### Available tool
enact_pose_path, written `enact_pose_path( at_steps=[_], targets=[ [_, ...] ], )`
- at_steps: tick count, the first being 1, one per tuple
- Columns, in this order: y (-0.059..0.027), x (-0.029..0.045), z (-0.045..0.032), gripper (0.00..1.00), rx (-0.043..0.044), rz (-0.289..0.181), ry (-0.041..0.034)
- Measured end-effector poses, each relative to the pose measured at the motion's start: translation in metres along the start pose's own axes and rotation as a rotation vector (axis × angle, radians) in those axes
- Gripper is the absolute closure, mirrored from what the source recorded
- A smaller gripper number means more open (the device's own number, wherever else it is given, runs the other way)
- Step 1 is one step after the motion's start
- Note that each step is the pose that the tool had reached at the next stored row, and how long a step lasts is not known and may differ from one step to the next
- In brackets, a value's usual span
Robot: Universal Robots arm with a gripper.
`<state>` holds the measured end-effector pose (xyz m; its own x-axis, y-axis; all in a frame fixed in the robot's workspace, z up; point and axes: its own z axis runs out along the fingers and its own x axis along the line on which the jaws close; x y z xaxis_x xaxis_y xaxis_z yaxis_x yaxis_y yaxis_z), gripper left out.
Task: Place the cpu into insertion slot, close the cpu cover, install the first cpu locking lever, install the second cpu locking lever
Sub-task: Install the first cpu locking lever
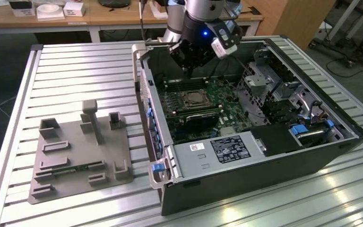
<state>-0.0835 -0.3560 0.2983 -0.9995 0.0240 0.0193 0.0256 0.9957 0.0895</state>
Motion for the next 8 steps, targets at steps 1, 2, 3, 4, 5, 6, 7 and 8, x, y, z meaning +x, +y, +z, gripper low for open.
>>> enact_pose_path(
  at_steps=[1,2,3,4,5,6,7,8],
  targets=[
    [-0.0002,0.0022,0.0018,0.89,0.0001,0.000,0.0001],
    [-0.0004,0.0046,0.0036,0.89,0.0002,0.000,0.0001],
    [-0.0007,0.0069,0.0055,0.89,0.0001,0.000,0.0001],
    [-0.0009,0.0092,0.0074,0.89,0.0001,0.000,0.0000],
    [-0.0011,0.0112,0.0093,0.89,0.0000,0.000,0.0000],
    [-0.0013,0.0127,0.0111,0.89,0.0000,0.000,0.0000],
    [-0.0015,0.0142,0.0129,0.89,0.0000,0.000,0.0000],
    [-0.0017,0.0152,0.0147,0.89,0.0000,0.000,0.0000]
  ],
)
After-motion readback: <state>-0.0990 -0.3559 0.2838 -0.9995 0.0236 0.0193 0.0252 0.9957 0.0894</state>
